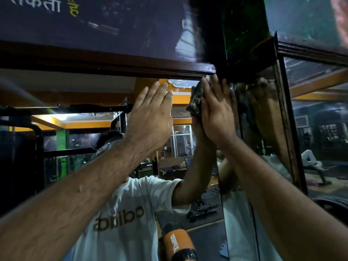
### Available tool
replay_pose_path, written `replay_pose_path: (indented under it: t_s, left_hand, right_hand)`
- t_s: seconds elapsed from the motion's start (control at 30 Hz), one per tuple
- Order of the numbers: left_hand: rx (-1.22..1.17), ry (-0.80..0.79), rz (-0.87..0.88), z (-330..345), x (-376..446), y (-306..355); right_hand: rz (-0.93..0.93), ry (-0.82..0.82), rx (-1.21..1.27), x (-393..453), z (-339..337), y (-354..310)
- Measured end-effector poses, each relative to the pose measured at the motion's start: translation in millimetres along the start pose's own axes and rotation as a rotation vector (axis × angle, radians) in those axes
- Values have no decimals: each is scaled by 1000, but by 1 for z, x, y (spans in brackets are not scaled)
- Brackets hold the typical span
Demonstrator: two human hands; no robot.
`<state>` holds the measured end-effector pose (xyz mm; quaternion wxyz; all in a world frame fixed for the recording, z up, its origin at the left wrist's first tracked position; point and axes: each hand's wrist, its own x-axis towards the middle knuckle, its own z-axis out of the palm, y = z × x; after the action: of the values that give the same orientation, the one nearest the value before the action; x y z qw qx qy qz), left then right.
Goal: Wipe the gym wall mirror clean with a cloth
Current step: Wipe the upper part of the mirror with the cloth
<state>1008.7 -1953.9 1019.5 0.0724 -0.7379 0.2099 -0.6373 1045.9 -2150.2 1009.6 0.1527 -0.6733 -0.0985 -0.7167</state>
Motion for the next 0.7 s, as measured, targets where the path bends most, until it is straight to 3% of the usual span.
replay_pose_path:
  t_s: [0.07, 0.23, 0.4, 0.53, 0.57, 0.7]
  left_hand:
    - [15, 18, -12, 0, -2, -1]
    - [15, 53, -57, 1, -5, 0]
    - [15, 46, -46, 2, -4, 0]
    - [-17, 35, -46, -4, -9, -2]
    - [-24, 34, -48, -6, -12, -4]
    - [-46, 65, -103, -15, -26, -18]
  right_hand:
    - [15, -65, 38, 2, -1, -11]
    - [-195, -102, 79, -9, 3, 3]
    - [96, 13, 75, 14, 1, -10]
    - [-257, -123, 50, -11, 7, -31]
    - [-262, -102, 46, -8, 6, -22]
    - [135, -3, 98, 10, 5, -19]
